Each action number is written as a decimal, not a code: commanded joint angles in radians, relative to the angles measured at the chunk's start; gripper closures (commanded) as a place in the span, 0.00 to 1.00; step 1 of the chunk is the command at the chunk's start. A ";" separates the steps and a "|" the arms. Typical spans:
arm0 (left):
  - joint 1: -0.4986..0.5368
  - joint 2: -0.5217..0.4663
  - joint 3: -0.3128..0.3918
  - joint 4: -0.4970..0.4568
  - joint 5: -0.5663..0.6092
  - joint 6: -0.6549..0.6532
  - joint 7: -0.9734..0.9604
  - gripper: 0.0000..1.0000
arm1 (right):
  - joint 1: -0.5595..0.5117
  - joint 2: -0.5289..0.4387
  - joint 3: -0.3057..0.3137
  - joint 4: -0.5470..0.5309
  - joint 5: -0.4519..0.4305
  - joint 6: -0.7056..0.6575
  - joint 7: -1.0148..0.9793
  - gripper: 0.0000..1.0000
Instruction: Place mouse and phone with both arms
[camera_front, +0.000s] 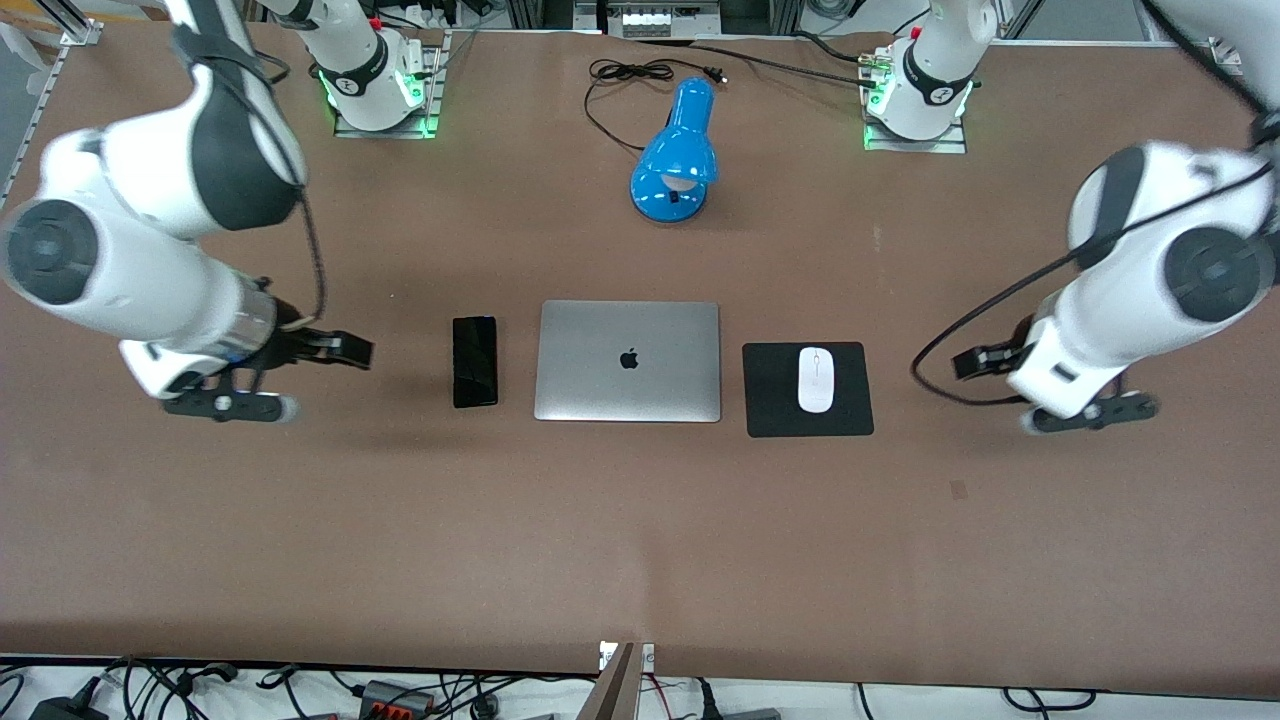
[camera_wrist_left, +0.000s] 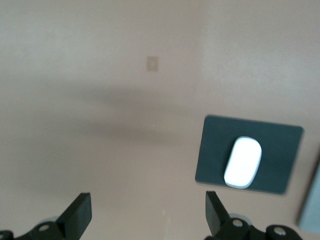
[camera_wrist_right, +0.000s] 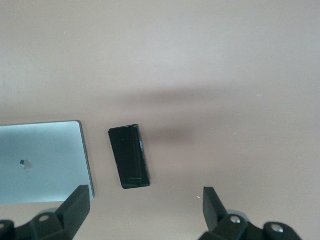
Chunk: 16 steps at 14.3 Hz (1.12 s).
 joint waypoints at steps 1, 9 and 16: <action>0.036 -0.025 -0.003 0.154 -0.042 -0.188 0.063 0.00 | -0.035 0.017 0.005 0.088 0.003 -0.081 -0.061 0.00; -0.043 -0.417 0.119 -0.319 -0.056 0.015 0.173 0.00 | -0.145 -0.079 -0.040 0.112 -0.004 -0.074 -0.280 0.00; -0.175 -0.368 0.266 -0.226 -0.065 -0.032 0.179 0.00 | -0.150 -0.125 -0.068 0.055 -0.076 -0.051 -0.316 0.00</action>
